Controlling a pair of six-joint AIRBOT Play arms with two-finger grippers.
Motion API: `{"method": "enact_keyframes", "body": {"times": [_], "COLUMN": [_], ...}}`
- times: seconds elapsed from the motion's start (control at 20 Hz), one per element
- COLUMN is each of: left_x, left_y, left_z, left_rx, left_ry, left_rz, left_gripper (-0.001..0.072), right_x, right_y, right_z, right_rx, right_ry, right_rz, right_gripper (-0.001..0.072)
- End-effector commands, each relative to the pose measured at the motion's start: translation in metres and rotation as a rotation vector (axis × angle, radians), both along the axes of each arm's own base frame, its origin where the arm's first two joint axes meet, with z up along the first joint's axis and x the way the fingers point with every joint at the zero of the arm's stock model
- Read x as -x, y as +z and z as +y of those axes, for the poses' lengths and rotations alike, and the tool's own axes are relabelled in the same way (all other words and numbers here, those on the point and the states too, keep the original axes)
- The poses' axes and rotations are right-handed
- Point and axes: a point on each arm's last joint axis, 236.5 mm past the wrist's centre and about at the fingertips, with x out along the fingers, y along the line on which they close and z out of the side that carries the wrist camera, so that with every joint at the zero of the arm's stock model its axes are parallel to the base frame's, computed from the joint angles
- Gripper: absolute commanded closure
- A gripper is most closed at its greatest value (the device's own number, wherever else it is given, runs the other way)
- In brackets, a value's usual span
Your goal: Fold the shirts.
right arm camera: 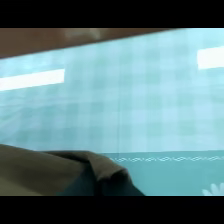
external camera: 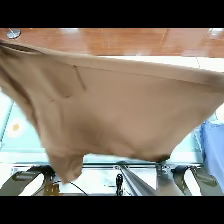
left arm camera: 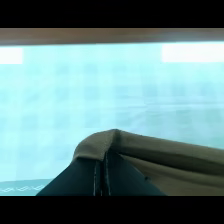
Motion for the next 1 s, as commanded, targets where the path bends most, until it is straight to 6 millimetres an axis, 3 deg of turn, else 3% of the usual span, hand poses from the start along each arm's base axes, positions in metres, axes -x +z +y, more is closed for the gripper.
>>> {"method": "enact_keyframes", "body": {"times": [0.0, 0.15, 0.25, 0.35, 0.5, 0.7, 0.8, 0.95], "left_x": [-0.066, -0.124, -0.151, -0.170, -0.185, -0.195, -0.194, -0.189], "left_y": [-0.078, -0.132, -0.170, -0.207, -0.253, -0.287, -0.297, -0.294], "left_z": [-0.008, -0.010, -0.019, -0.026, -0.030, -0.029, -0.029, -0.026], "left_rx": [0.026, 0.037, 0.083, 0.125, 0.200, 0.233, 0.230, 0.229], "left_ry": [-0.003, 0.008, 0.009, 0.014, 0.078, 0.123, 0.124, 0.127], "left_rz": [0.123, 0.143, 0.168, 0.202, 0.273, 0.319, 0.342, 0.367], "left_gripper": [0.0672, 0.0672, 0.0672, 0.0672, 0.0672, 0.0672, 0.0672, 0.0672], "right_x": [-0.071, -0.141, -0.186, -0.228, -0.277, -0.306, -0.307, -0.293], "right_y": [-0.059, -0.101, -0.142, -0.177, -0.210, -0.244, -0.255, -0.258], "right_z": [-0.011, -0.016, -0.017, -0.017, -0.015, -0.016, -0.014, -0.013], "right_rx": [-0.092, -0.219, -0.255, -0.265, -0.328, -0.381, -0.386, -0.390], "right_ry": [0.027, 0.029, 0.010, -0.015, -0.036, -0.034, -0.023, 0.014], "right_rz": [0.084, 0.117, 0.155, 0.177, 0.213, 0.305, 0.334, 0.385], "right_gripper": [0.0691, 0.0691, 0.0691, 0.0691, 0.0691, 0.0691, 0.0691, 0.0691]}}
